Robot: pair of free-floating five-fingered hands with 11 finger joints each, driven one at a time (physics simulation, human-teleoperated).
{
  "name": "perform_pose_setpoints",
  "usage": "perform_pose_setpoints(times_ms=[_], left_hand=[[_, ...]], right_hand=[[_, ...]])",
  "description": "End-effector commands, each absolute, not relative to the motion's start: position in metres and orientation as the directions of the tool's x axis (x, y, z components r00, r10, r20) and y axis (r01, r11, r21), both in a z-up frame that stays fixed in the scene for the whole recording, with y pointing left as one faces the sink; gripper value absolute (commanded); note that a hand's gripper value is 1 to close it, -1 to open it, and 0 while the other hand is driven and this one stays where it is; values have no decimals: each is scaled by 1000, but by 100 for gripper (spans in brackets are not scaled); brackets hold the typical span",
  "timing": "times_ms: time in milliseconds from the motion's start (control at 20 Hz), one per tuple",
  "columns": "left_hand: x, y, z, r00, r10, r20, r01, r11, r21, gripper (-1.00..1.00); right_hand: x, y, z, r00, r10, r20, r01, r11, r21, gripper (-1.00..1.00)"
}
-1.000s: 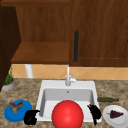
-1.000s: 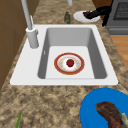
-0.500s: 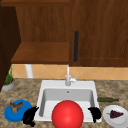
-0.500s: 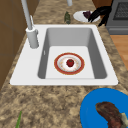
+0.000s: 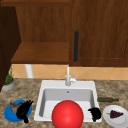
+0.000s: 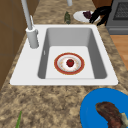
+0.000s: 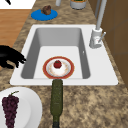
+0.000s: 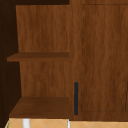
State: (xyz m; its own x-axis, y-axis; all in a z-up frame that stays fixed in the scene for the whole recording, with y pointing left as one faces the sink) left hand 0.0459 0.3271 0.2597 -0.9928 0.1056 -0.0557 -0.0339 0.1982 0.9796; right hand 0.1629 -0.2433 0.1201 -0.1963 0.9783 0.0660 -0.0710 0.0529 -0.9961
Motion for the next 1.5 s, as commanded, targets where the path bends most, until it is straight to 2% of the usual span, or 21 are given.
perform_pose_setpoints(times_ms=[0,250,650,850,1050,1450], left_hand=[[65,341,262,-986,161,-37,-3,201,980,-100],[93,358,244,-987,152,-61,-19,264,964,-100],[135,399,184,-986,156,-61,-20,251,968,-100],[155,418,166,-983,153,-101,-52,294,955,-100],[165,446,169,-981,161,-104,-64,237,969,-100],[171,502,158,-985,162,-65,-26,231,973,-100]], right_hand=[[163,-243,120,-196,978,66,-71,53,-996,0],[163,-243,120,-196,978,67,-70,54,-996,0],[163,-243,120,-195,978,68,-70,55,-996,0],[163,-243,120,-195,978,68,-70,55,-996,0],[163,-243,120,-195,978,68,-70,56,-996,0],[163,-243,120,-195,978,68,-70,56,-996,0]])
